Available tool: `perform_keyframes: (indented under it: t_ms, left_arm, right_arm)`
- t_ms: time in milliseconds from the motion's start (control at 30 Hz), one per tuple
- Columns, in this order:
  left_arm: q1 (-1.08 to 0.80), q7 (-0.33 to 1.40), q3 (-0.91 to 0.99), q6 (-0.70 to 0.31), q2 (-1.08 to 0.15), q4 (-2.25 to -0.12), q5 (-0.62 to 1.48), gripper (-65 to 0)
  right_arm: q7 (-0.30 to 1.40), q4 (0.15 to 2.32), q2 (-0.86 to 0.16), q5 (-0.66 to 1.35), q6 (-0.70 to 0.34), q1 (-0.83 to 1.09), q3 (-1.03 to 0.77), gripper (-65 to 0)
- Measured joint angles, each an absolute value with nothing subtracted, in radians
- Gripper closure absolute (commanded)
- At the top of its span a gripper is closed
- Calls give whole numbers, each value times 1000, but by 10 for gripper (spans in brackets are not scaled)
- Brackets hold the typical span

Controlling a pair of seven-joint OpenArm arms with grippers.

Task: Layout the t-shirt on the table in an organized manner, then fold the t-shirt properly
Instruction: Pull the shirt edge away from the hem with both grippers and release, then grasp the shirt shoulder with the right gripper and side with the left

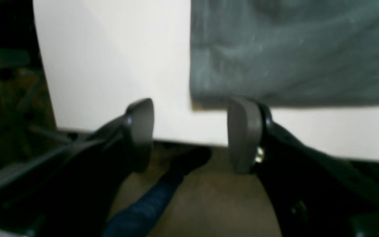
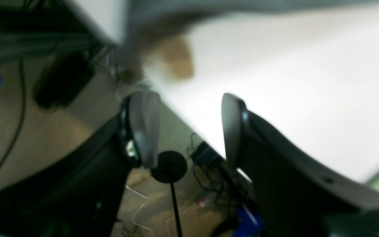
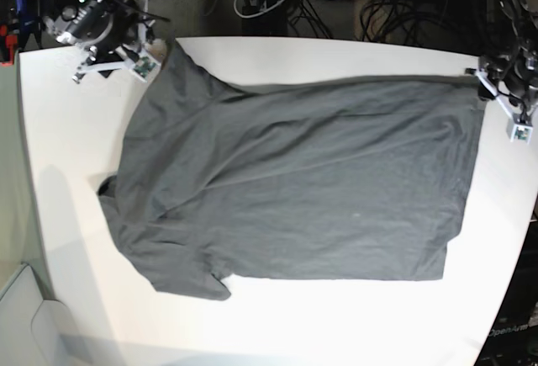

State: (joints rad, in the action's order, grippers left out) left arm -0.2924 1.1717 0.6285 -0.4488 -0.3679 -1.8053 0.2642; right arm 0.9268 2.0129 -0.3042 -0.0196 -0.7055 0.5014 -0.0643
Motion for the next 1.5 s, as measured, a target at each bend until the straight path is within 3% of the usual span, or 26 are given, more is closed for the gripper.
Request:
perform_keyframes:
  t_ms: [100, 267, 400, 500, 667, 833, 1300, 1400, 1500]
  left_arm:
    - [-244, 1183, 630, -451, -347, -1832, 261, -339]
    - [-45, 1174, 618, -457, -178, -1808, 274, -339]
    - [97, 1171, 628, -432, -91, -1652, 237, -339]
    - [162, 1173, 606, -438, -78, -1499, 241, -339]
    - [148, 1037, 529, -432, -105, -1386, 171, -339]
    - [110, 989, 515, -432, -100, -1376, 52, -339]
    - [84, 960, 515, -434, -104, -1384, 44, -339]
    - [83, 963, 515, -435, -105, -1382, 44, -339]
    - [83, 960, 515, -435, -105, -1382, 45, -339]
  right_arm:
    - [947, 2011, -307, -44, -702, 440, -181, -311]
    - [931, 1973, -255, -26, -703, 280, -294, -313]
    - [975, 1879, -221, -37, -703, 152, -312, -315]
    - [1097, 1819, -193, -33, -702, 47, -309, -315]
    - [1230, 1691, -164, -33, -702, -94, -313, -358]
    - [1231, 1541, -139, -22, -699, -203, -313, -424]
    - [1187, 1269, -83, -33, -699, -337, -321, -426]
    - [1135, 1237, -85, -36, -699, -337, -321, -402]
    - [1120, 1227, -86, -36, -698, -334, -321, -244]
